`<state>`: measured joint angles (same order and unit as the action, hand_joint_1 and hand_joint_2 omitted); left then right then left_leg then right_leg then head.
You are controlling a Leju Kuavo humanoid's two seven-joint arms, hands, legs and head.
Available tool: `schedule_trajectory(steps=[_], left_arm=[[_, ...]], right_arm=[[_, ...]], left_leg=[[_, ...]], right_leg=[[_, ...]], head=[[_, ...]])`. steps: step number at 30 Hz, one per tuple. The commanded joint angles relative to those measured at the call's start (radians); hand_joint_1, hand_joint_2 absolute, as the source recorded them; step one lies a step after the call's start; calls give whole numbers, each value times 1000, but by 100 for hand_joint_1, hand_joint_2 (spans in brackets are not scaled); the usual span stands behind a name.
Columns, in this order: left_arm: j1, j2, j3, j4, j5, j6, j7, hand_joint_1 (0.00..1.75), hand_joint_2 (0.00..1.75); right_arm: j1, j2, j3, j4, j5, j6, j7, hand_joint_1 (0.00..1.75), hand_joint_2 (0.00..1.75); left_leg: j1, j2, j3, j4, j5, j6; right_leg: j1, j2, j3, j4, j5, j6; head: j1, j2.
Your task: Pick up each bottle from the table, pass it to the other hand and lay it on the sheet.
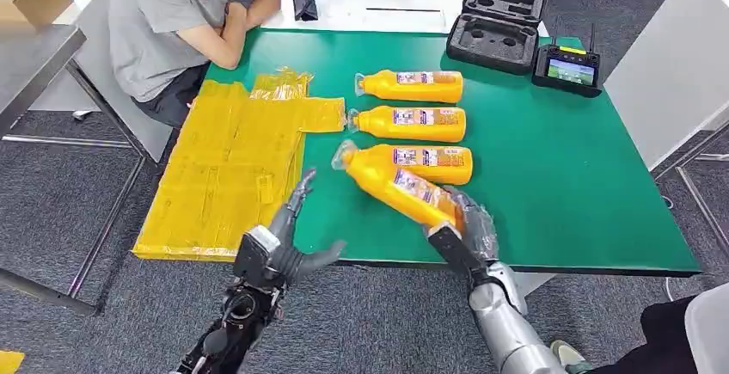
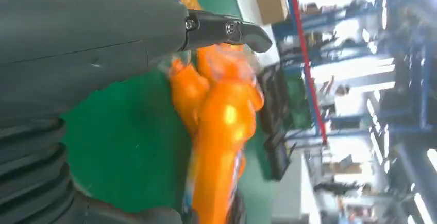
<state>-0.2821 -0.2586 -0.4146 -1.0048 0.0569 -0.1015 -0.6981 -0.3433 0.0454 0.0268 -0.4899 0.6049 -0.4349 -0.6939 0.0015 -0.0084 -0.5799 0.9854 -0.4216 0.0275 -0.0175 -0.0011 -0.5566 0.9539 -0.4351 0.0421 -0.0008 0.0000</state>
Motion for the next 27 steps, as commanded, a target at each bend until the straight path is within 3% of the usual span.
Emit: schedule_trajectory(steps=[1,6,9,14,21,27], left_arm=[[-37,-11,35,91,23,-1,0,0,175],[-37,-29,69,147,53,55,0,0,175],[-95,-46,114,302,137,88,0,0,175],[-131,-47,104,404,204,-52,29,0,175],[-137,-56,103,425,225,-86,44,0,175],[-184,-55,87,479,262,-129,53,0,175]], right_arm=[[7,-31,118,-67,-97,-82,-4,175,175],[36,-45,154,-138,-176,-145,-4,175,175],[89,-66,232,-274,-272,-183,-4,175,175],[113,-65,348,-376,-301,-177,-4,175,175],[114,-62,380,-399,-316,-175,-4,175,175],[108,-71,511,-418,-361,-180,-4,175,175]], left_leg=[[0,1,1,1,-1,-1],[0,1,1,0,0,-1],[1,1,2,1,-1,-1],[0,2,1,1,-1,-1],[1,2,1,2,-2,-1],[1,2,0,2,-2,-1]], right_leg=[[1,1,1,1,-1,-2],[0,0,0,0,0,-1],[1,0,2,0,-1,-2],[1,1,0,1,-1,-2],[1,1,1,1,-1,-2],[1,2,0,2,-1,-2]], head=[[0,0],[0,0],[0,0],[0,0],[0,0],[0,0]])
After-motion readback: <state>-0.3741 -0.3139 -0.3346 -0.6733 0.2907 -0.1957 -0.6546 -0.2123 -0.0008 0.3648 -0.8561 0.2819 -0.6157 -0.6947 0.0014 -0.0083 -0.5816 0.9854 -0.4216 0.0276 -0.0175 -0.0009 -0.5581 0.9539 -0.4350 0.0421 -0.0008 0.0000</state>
